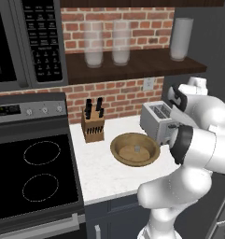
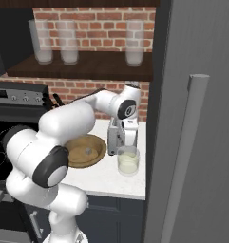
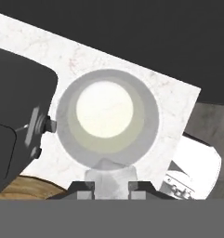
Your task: Grab a lemon wedge from the fridge and one ice cube from the ice bowl, and put them in the glass of lemonade.
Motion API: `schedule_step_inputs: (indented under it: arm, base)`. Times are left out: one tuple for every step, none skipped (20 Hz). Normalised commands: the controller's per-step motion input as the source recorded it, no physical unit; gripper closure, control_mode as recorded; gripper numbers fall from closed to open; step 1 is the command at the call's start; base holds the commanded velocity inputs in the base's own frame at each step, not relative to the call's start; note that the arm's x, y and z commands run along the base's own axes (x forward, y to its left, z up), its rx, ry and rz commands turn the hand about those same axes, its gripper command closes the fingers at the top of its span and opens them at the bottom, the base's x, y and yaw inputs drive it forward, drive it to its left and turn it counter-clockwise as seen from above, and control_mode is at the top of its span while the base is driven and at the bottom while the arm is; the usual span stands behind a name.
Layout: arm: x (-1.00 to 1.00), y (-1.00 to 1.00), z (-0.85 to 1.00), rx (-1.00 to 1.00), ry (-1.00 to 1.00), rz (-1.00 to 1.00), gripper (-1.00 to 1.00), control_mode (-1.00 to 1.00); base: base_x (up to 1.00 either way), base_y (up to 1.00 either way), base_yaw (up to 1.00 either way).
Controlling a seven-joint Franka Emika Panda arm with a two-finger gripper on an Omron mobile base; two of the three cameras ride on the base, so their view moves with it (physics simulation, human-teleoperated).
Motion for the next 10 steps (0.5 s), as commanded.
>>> schedule_step_inputs:
  arm:
    - [0.26,-0.04,-0.23,0.0,0.0,-0.15,1.0,-1.0]
    - [0.25,-0.07,-0.21,0.0,0.0,-0.15,1.0,-1.0]
    - [0.19,-0.09,-0.16,0.0,0.0,-0.15,1.0,-1.0]
    - [0.15,-0.05,-0.12,0.0,0.0,-0.15,1.0,-1.0]
    - [0.04,0.0,-0.05,0.0,0.0,-0.14,1.0,-1.0]
    - [0.0,0.0,-0.09,0.0,0.0,-0.14,1.0,-1.0]
    - [0.0,0.0,-0.14,0.0,0.0,-0.14,1.0,-1.0]
    - [0.0,-0.06,-0.21,0.0,0.0,-0.13,1.0,-1.0]
    - [0.0,-0.11,-0.22,0.0,0.0,-0.13,1.0,-1.0]
    - [0.0,-0.14,-0.17,0.0,0.0,-0.12,1.0,-1.0]
  base:
    - [0.0,0.0,0.0]
    - [0.0,0.0,0.0]
    - [0.0,0.0,0.0]
    - [0.0,0.0,0.0]
    - [0.0,0.0,0.0]
    - [0.0,0.0,0.0]
    - [0.0,0.0,0.0]
    - [0.0,0.0,0.0]
    - [0.0,0.0,0.0]
    - [0.0,0.0,0.0]
